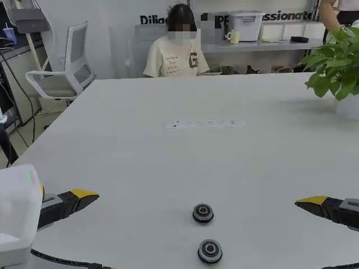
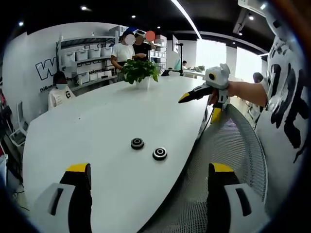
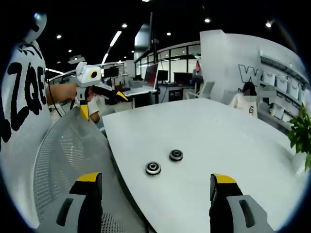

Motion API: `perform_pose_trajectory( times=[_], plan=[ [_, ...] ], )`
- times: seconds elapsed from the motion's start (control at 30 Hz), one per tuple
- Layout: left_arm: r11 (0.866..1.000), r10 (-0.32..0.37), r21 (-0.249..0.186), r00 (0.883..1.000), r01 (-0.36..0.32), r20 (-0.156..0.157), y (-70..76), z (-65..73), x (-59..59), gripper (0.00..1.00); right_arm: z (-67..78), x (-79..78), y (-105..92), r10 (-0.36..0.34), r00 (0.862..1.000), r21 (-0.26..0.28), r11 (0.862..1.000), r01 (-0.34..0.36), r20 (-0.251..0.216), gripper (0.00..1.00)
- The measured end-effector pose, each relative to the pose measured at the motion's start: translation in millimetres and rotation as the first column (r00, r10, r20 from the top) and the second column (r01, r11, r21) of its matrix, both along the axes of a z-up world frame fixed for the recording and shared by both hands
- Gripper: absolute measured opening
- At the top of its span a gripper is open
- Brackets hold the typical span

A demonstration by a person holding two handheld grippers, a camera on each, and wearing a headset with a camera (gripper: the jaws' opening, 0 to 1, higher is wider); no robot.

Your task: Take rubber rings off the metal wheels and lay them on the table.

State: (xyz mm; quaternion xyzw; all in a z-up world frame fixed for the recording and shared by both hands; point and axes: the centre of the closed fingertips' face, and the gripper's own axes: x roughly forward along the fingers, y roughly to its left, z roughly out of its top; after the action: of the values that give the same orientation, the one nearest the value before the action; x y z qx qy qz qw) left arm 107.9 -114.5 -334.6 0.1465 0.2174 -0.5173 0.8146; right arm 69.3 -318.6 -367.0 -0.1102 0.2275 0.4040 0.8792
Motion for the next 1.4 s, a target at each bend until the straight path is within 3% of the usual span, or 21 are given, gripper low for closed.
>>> perform_pose_trajectory(
  times=[0.23, 0.63, 1.4],
  plan=[
    [1.000, -0.005, -0.003, 1.000, 0.005, -0.010, -3.3, -3.6, 1.2, 0.99, -5.7, -0.3, 2.1, 0.034, 0.999, -0.028, 0.999, -0.035, -0.007, 0.92],
    [1.000, -0.008, 0.007, 1.000, 0.008, 0.000, -1.7, -0.9, 4.7, 0.99, 5.4, 5.0, -2.1, 0.008, 1.000, 0.010, 1.000, -0.009, 0.015, 0.91],
    [1.000, -0.010, 0.015, 1.000, 0.010, -0.008, -1.9, -3.0, 4.0, 0.99, 5.6, 4.7, -0.3, 0.010, 1.000, 0.019, 1.000, -0.010, 0.011, 0.91]
  ],
)
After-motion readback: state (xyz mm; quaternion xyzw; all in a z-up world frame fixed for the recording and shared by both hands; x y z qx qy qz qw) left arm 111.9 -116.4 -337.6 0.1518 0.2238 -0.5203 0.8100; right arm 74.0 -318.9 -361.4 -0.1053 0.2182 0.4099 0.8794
